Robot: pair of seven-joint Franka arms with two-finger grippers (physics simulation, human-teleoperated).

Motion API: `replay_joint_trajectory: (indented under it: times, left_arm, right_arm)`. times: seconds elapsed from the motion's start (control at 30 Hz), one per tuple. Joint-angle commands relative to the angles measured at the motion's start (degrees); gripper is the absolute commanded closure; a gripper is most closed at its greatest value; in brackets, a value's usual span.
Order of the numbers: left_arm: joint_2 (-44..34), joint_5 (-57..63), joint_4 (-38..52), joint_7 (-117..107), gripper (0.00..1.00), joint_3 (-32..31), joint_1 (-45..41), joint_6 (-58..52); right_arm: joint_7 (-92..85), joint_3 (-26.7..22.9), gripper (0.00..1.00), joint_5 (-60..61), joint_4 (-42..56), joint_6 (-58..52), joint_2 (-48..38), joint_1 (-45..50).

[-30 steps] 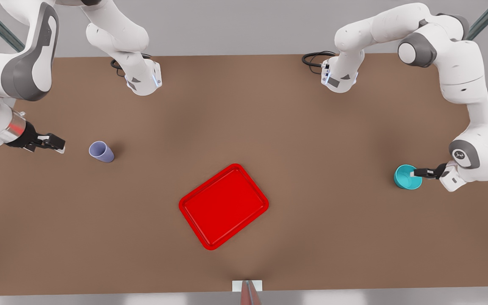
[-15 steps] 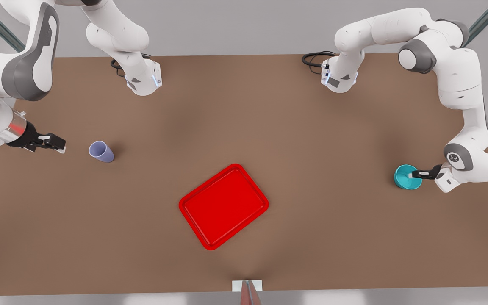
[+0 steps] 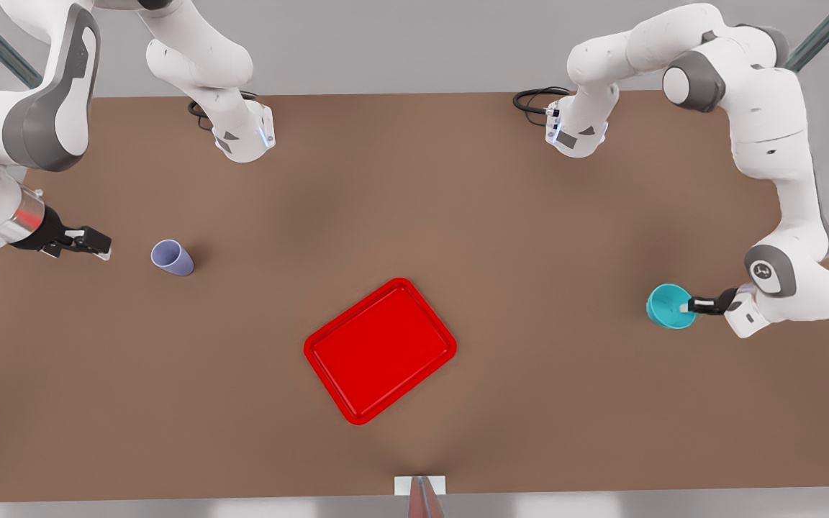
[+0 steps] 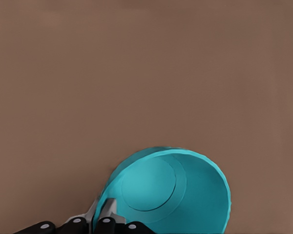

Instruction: Place the bowl on the tray with the left arm and the cup on the tray with the right arm

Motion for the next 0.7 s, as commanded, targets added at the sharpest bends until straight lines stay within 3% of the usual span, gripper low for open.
replay_joint_trajectory:
  times: [0.0, 0.03, 0.13, 0.2, 0.33, 0.5, 0.67]
  left_arm:
    - [-0.3, -6.0, 1.0, -2.0, 0.79, 0.0, -2.1, -0.4]
    - [-0.5, -6.0, 2.2, -5.7, 0.79, 0.0, -5.7, -0.6]
    - [0.1, 1.8, 9.6, -33.3, 0.79, -8.2, -13.2, -2.4]
    - [0.6, 2.9, 11.2, -46.5, 0.79, -8.3, -21.8, -1.5]
    - [7.5, 2.7, 22.7, -71.5, 0.79, -8.3, -32.9, -1.1]
    - [12.4, 1.2, 27.4, -90.7, 0.79, -15.4, -34.4, 9.1]
    - [13.6, 0.5, 27.3, -96.1, 0.79, -15.5, -38.0, 9.1]
  right_arm:
    - [0.0, 0.0, 0.0, 0.0, 0.0, 0.1, 0.0, 0.0]
    - [0.0, 0.0, 0.0, 0.0, 0.0, 0.1, 0.0, 0.0]
    - [0.0, 0.0, 0.0, 0.0, 0.0, 0.1, 0.0, 0.1]
    - [0.0, 0.1, 0.0, 0.0, 0.0, 0.1, 0.0, 0.1]
    - [0.0, 0.1, 0.0, 0.0, 0.0, -0.1, -0.1, 0.1]
    - [0.0, 0.0, 0.0, -0.2, -0.1, -0.1, 0.0, -0.1]
    - [0.0, -0.2, 0.0, -0.2, -0.3, -0.9, 0.0, -0.3]
